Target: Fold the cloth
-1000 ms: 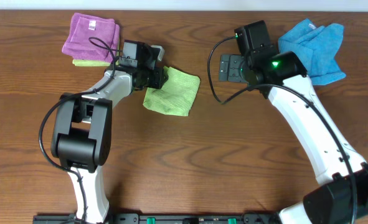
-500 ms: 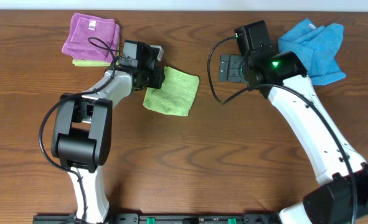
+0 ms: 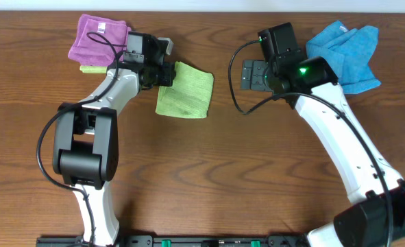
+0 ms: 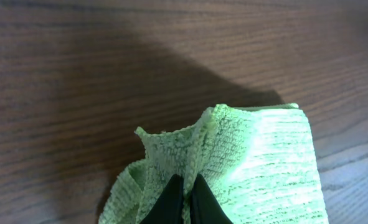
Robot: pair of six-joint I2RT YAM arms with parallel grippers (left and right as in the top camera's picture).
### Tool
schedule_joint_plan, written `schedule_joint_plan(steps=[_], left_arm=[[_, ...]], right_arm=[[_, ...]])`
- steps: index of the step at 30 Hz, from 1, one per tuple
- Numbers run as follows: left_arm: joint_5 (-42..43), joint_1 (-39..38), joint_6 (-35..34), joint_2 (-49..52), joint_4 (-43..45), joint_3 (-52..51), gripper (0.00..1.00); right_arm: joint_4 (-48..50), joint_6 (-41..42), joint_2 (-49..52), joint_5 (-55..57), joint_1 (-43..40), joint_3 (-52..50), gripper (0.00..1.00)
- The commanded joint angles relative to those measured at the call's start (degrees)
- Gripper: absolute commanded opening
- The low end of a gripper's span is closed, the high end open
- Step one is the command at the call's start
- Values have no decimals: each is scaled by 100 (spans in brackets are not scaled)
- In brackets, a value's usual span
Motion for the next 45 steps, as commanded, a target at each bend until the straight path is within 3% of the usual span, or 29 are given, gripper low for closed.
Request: schedule_joint_plan(steps=[1,12,17,22,25,26,27,31,36,45], left_arm=[[243,4,-63,-50,-133,116,6],[129,2,92,-50,-549,109,6],[-815,7,354,-50,-855,107,6],[-1008,11,455,-50,-780,109,6],[-977,11,452,-50,-697,109,24],[-977,9,450,-50,-667,109,42],[-977,9,452,-50,-638,109,71],[-968,9,450,-50,-581,109,91],[-866,9,387,-50,-584,107,86],[170,9,280,-50,-293,109,75]], right_arm=[[0,-81,-44,87,-52,83,99],[57,-81,-20,90,-52,83,99],[42,-81,-20,85,-52,76,99],[44,-79,-20,85,-52,66,99],[44,-79,-20,85,-52,66,99],[44,-79,-20,85,-52,66,99],[44,-79,-20,85,-52,66,99],[44,-81,-20,87,-52,66,99],[44,-81,-20,87,-52,66,99],[44,-81,-20,87,-52,66,99]])
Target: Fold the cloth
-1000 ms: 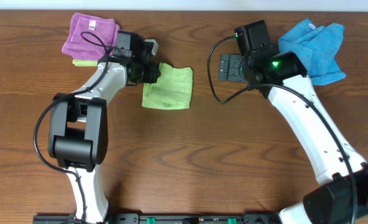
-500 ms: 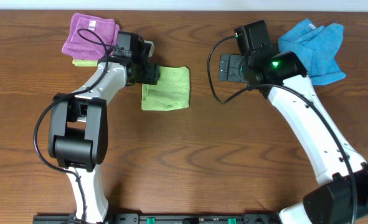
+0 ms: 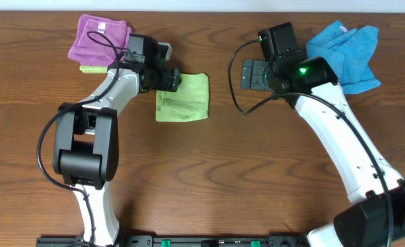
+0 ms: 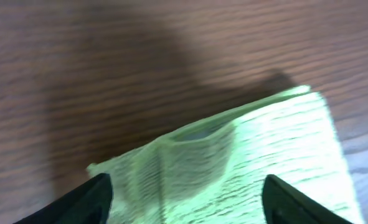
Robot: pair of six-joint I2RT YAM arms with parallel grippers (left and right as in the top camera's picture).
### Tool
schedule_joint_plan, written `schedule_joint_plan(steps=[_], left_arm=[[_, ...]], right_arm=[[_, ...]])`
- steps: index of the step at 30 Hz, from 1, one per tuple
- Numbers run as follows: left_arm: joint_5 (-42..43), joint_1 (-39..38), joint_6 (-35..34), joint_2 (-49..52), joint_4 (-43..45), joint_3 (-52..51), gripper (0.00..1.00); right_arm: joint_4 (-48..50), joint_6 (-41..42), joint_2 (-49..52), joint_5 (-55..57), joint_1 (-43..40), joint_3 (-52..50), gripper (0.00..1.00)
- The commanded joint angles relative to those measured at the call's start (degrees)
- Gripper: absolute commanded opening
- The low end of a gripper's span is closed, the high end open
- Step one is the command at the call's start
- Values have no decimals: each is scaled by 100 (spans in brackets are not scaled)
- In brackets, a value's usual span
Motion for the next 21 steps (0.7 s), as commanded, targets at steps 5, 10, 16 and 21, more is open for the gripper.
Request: schedule_joint_plan(steps=[5,10,16,21], left_arm=[[542,-2,-26,-50,46,98,75],[503,-2,-20,-50,46,98,76],[197,-2,39,-48,46,98,72],[39,-2,42,-48,50,98,45]], right_arm=[[-4,-79,-20,87,-52,66,99],[-2,-79,-20,87,-52,66,99],[-2,-79,-20,87,-52,66,99],[-2,-79,-20,87,-52,66,99]])
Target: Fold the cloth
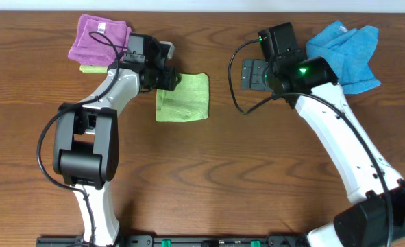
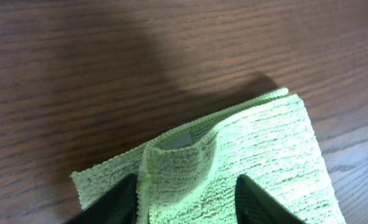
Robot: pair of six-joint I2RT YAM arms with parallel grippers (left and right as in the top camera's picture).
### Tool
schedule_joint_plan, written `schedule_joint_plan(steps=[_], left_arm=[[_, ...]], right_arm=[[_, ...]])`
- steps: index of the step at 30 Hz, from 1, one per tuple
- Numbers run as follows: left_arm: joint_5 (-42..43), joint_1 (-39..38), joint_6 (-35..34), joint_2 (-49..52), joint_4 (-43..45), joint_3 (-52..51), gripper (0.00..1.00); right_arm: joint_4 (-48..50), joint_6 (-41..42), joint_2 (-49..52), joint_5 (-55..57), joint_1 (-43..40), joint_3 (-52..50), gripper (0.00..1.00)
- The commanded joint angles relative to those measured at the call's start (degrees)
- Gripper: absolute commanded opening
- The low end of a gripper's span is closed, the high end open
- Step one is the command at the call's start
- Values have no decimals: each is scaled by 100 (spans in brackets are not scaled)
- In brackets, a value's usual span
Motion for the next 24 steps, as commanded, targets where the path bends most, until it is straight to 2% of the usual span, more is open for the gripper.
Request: schedule_joint_plan(steps=[1,2,3,24], left_arm=[[-146,-2,17,-50,15,98,11],[-144,-2,15,-50,28,98,6],[-146,-2,17,-50,33,98,6],[-256,129,-4,-282,-234,109,6]], right_arm=[[-4,-79,-20,87,-52,68,99],[-4,-79,-20,87,-52,68,99],[-4,-79,-20,87,-52,68,99],[-7,-81,-20,85,-52,68,99]])
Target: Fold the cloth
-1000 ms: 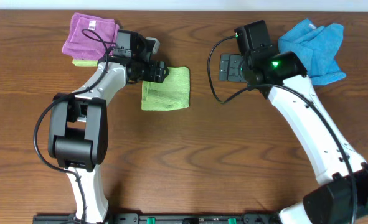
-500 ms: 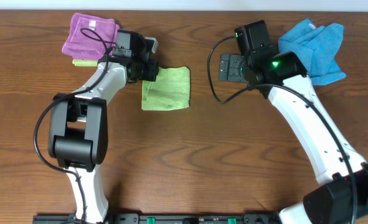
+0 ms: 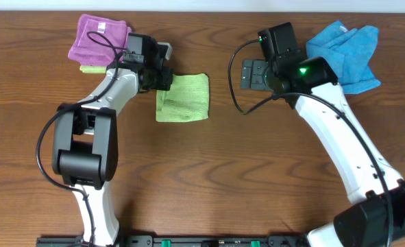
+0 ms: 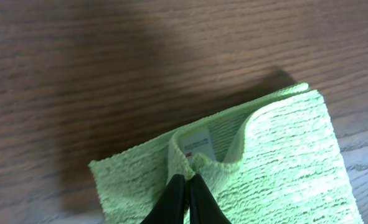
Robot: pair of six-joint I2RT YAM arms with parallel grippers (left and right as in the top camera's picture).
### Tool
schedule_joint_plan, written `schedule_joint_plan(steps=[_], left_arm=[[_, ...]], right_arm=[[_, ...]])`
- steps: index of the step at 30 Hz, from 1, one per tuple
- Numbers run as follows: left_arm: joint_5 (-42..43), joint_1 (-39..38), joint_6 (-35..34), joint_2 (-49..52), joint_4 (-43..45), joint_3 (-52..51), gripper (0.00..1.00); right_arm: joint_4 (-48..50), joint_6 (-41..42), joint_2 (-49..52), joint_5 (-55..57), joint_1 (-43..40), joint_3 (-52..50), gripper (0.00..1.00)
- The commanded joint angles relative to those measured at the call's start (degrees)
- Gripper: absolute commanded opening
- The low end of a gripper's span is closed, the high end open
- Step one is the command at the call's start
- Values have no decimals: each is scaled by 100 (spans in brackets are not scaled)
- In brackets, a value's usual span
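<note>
A light green cloth (image 3: pixel 185 97) lies folded on the wooden table, left of centre. In the left wrist view the green cloth (image 4: pixel 271 162) has its top layer lifted in a small loop, and a white tag (image 4: pixel 199 144) shows inside. My left gripper (image 3: pixel 165 79) is at the cloth's far left corner. There the left gripper (image 4: pixel 185 178) is shut on the raised edge of the top layer. My right gripper (image 3: pixel 251 74) hangs over bare table to the right of the cloth. Its jaws cannot be read from above.
A folded purple cloth (image 3: pixel 98 36) rests at the back left, on top of another green cloth (image 3: pixel 91 68). A crumpled blue cloth (image 3: pixel 346 48) lies at the back right, behind the right arm. The table's far edge (image 3: pixel 202 12) runs close behind them.
My left gripper was open with its fingers either side of the raised fold. It is now shut, pinching that edge by the tag. The cloth and the right arm have not moved.
At first my left gripper was shut on a bunched corner of the green cloth, which lay skewed. Then the cloth lay squarer and folded, with the gripper wide open above it. The fingers then stood closer together, and now they are shut on the top layer's edge.
</note>
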Motion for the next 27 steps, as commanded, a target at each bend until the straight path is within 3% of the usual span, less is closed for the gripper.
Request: schedule_joint_plan(steps=[1,14,19,27], left_arm=[[-63,94,0,-315,-105,109,6],[-142,155,-2,-568,-264,109,6],[-713,157,7,-568,-496,109,6],[-944,225,177,-568,-813,109,6]], right_arm=[[-7,-81,-20,83,-52,66,99],[0,-81,-20,85,-52,55,99],[20,-81,-20,85,-52,55,99],[129,-79,-20,83,-52,-13,99]])
